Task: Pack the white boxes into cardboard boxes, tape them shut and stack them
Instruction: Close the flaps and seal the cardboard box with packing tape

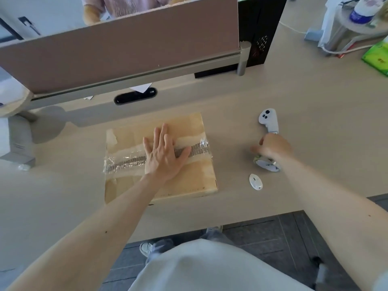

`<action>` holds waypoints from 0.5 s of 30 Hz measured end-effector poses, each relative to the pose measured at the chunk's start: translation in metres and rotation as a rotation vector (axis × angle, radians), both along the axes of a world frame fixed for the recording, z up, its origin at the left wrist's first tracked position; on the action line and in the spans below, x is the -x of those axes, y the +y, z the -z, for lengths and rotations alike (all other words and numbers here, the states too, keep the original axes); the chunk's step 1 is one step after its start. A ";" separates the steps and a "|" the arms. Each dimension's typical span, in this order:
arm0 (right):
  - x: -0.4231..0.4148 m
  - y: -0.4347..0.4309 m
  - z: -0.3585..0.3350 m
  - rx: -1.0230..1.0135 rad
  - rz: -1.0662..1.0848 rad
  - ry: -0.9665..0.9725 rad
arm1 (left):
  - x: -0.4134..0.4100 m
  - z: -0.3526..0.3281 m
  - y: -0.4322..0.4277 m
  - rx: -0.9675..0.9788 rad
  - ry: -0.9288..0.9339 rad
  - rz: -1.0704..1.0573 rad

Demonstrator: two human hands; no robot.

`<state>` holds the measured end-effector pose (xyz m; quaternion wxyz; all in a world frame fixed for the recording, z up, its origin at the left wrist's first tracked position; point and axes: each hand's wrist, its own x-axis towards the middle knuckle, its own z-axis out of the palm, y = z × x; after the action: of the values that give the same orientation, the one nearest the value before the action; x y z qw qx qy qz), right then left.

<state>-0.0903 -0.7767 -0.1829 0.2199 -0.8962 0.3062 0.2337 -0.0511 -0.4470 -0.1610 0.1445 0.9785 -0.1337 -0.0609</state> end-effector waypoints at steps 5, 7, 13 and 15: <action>-0.011 -0.006 0.005 -0.075 -0.006 0.180 | 0.001 -0.001 -0.001 0.017 0.015 -0.031; -0.015 -0.009 0.007 -0.120 -0.008 0.241 | 0.000 -0.001 -0.002 0.024 0.010 -0.033; -0.018 -0.008 0.008 -0.223 -0.030 0.317 | 0.002 -0.002 -0.002 0.029 0.003 -0.036; -0.015 -0.003 0.000 -0.242 -0.017 0.308 | 0.003 -0.003 -0.002 0.031 0.003 -0.039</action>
<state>-0.0752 -0.7800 -0.1831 0.2746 -0.8196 0.2983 0.4049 -0.0537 -0.4494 -0.1583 0.1611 0.9785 -0.1153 -0.0572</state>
